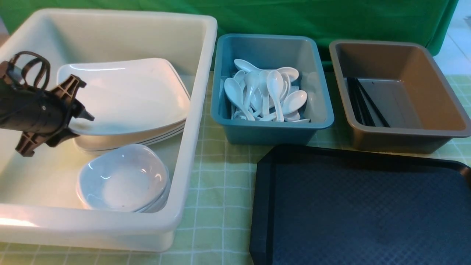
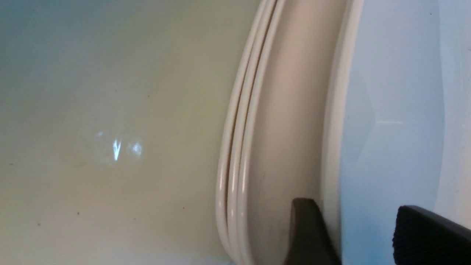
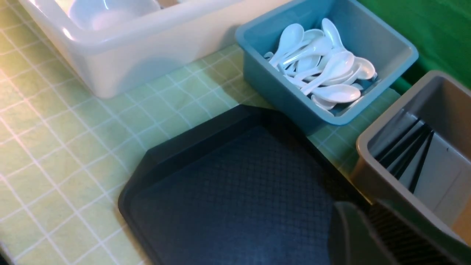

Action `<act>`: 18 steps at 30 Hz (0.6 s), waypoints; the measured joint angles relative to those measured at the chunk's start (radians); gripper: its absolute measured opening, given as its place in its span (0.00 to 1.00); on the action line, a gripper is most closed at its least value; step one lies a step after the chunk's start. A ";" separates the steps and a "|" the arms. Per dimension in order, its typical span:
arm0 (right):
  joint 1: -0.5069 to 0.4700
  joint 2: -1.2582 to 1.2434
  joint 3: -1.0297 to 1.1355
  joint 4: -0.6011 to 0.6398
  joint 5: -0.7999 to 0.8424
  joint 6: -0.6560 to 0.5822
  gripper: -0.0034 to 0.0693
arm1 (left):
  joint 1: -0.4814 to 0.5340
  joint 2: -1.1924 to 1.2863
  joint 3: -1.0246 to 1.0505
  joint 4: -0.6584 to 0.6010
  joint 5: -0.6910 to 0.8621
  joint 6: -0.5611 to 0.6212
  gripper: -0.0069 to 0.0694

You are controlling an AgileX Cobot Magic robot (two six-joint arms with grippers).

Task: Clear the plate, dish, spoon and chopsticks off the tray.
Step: Use the left arm to put the plate into the large storage box on the left

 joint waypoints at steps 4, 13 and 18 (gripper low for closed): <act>0.000 0.000 0.000 0.000 0.023 0.040 0.15 | 0.001 0.000 -0.001 0.012 0.061 0.005 0.62; 0.000 0.000 0.000 0.064 0.100 0.130 0.15 | 0.003 -0.022 -0.105 0.125 0.299 0.079 0.65; 0.000 0.000 0.000 0.093 0.101 0.130 0.15 | 0.003 -0.032 -0.225 0.223 0.416 0.082 0.64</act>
